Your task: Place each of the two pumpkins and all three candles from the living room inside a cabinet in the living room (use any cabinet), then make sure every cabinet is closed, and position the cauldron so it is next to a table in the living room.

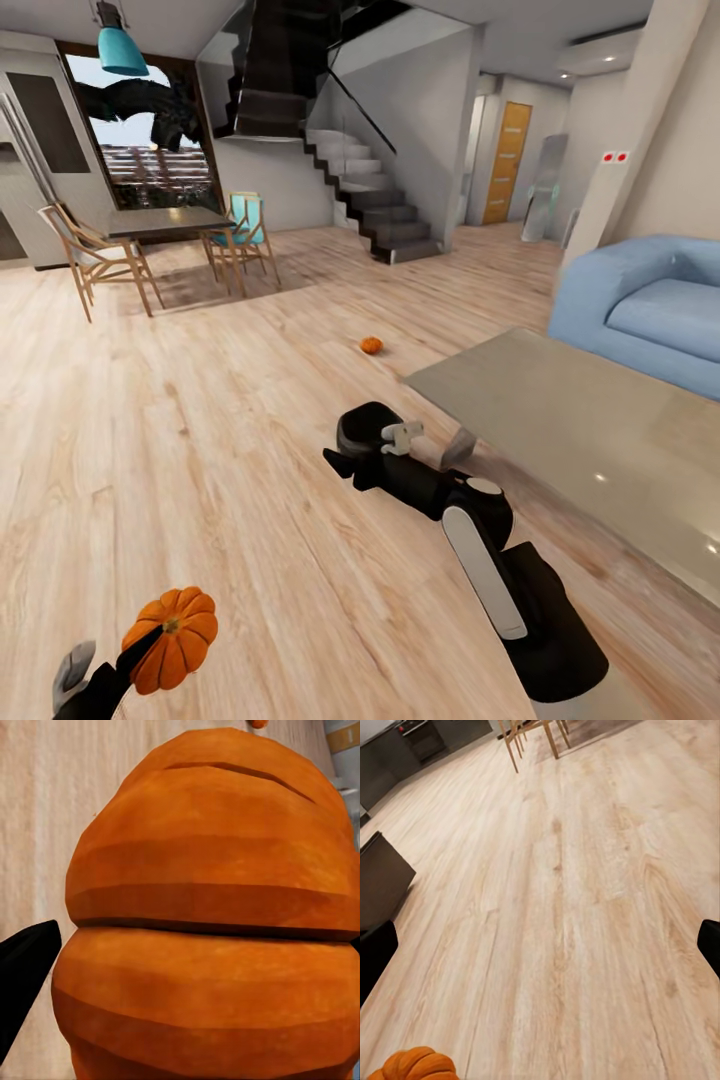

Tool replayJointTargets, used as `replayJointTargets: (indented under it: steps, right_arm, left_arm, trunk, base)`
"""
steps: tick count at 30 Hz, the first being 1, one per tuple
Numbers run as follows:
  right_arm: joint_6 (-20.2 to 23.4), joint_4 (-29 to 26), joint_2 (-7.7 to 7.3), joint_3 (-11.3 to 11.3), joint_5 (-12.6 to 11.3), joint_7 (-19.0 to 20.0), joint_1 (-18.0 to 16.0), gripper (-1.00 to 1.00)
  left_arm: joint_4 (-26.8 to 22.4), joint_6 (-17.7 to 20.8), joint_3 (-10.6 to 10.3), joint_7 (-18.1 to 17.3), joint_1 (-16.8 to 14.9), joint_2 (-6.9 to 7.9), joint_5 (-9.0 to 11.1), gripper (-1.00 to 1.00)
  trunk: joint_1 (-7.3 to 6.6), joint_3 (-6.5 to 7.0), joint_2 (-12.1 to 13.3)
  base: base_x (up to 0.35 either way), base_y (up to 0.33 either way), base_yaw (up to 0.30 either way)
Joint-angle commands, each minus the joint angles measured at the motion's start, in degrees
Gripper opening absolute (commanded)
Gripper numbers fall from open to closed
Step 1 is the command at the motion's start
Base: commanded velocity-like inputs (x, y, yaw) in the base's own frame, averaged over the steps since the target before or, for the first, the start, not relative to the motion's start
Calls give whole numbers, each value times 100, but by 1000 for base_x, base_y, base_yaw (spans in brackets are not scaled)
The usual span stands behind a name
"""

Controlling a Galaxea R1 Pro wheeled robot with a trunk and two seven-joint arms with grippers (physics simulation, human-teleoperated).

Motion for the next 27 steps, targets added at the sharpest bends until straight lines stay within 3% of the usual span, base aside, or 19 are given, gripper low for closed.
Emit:
replayJointTargets:
  steps: [1, 27]
  right_arm:
    - [0, 0, 0, -6, -1, 1, -1, 100]
    - [37, 0, 6, -10, -1, 3, -27, 100]
  left_arm:
    - [-3, 13, 1, -2, -1, 0, 30, -100]
    - [2, 23, -103, -49, -53, -43, 34, -100]
  trunk:
    - [0, 0, 0]
    - [0, 0, 0]
  base:
    - [246, 234, 0]
    - [261, 217, 0]
